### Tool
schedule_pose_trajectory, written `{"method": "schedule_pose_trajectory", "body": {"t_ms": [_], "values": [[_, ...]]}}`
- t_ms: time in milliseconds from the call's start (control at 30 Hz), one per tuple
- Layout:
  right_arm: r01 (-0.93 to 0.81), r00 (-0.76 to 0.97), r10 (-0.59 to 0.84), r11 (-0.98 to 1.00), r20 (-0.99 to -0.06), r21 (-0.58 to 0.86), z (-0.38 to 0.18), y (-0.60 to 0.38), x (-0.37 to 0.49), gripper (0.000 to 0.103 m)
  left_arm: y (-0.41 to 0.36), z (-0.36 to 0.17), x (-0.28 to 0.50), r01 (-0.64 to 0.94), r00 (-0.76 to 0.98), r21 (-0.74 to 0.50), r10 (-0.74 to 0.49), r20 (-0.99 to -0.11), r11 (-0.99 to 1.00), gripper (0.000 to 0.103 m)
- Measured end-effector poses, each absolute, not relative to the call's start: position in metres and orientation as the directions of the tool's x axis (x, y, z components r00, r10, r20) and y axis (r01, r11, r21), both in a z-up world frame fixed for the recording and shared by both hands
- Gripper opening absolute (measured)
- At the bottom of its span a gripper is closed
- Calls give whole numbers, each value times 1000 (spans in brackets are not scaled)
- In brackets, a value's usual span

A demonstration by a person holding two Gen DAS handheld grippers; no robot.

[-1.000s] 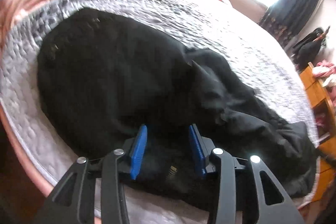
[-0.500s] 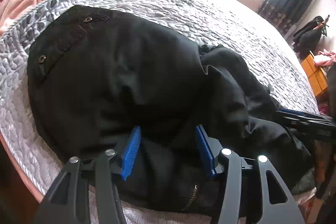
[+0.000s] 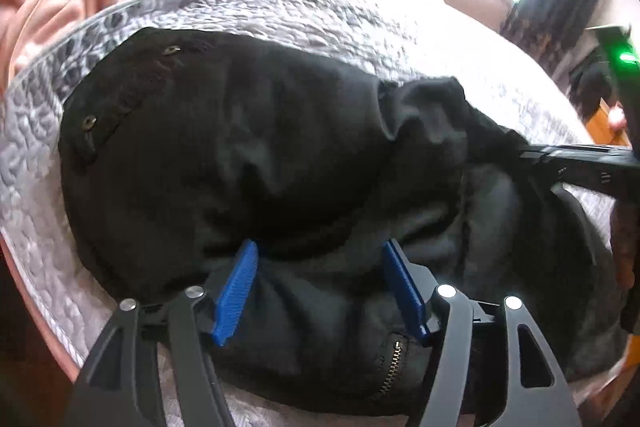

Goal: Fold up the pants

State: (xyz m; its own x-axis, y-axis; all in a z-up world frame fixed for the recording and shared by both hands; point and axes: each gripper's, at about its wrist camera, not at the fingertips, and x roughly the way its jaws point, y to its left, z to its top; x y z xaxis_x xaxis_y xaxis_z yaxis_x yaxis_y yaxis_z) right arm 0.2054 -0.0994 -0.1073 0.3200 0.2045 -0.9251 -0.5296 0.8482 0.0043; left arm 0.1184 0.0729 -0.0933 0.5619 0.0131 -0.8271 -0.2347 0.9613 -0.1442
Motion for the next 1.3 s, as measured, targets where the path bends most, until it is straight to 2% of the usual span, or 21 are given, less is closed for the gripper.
{"method": "schedule_pose_trajectory", "body": {"t_ms": [100,233,333,467,533,567,633,667,767,800,967,1100,1133,1200,1300], "values": [[-478,358,323,869,-876,125,-98,-127,196,25,68,-87,115,-221,563,-103,41,-825,970,66],[-398,476,424,885,-771,241,-58,-190,156,33,57,-62,103,-193,618,-111,33,-786,975,66],[-314,491,368,920,-789,233,-58,-230,123,34,29,-51,101,-109,640,-109,-14,-768,988,69],[-180,448,353,935,-821,304,-92,-274,107,35,-12,-62,118,-33,630,-45,-14,-776,998,69],[-122,405,271,963,-873,242,-121,-286,110,28,-21,-83,132,-38,592,-3,20,-806,999,71],[-105,385,265,964,-884,243,-137,-291,116,20,-22,-93,139,-40,558,5,26,-829,999,73],[-83,386,308,950,-869,300,-143,-297,118,19,-19,-104,149,-50,541,-8,20,-841,999,76],[-79,383,322,945,-866,317,-140,-298,118,21,-20,-102,148,-49,542,-5,22,-840,999,76],[-103,419,311,950,-853,295,-118,-304,98,37,-18,-84,140,-60,546,-11,23,-838,998,75],[-107,425,313,949,-849,296,-113,-306,93,39,-17,-77,132,-59,558,-35,4,-830,998,75],[-110,438,344,938,-831,330,-108,-308,55,39,-38,-69,104,-6,552,-73,-57,-832,997,75],[-62,364,271,962,-891,267,-145,-307,55,37,-54,-101,109,9,482,-13,-15,-876,1000,78],[-63,362,280,959,-889,277,-150,-309,56,37,-54,-104,112,4,490,3,1,-872,1000,81],[-53,370,322,944,-871,326,-146,-318,54,36,-54,-101,115,1,485,7,5,-875,1000,81],[-35,409,363,923,-837,383,-128,-338,44,39,-49,-84,111,-21,499,-45,-28,-866,999,79]]}}
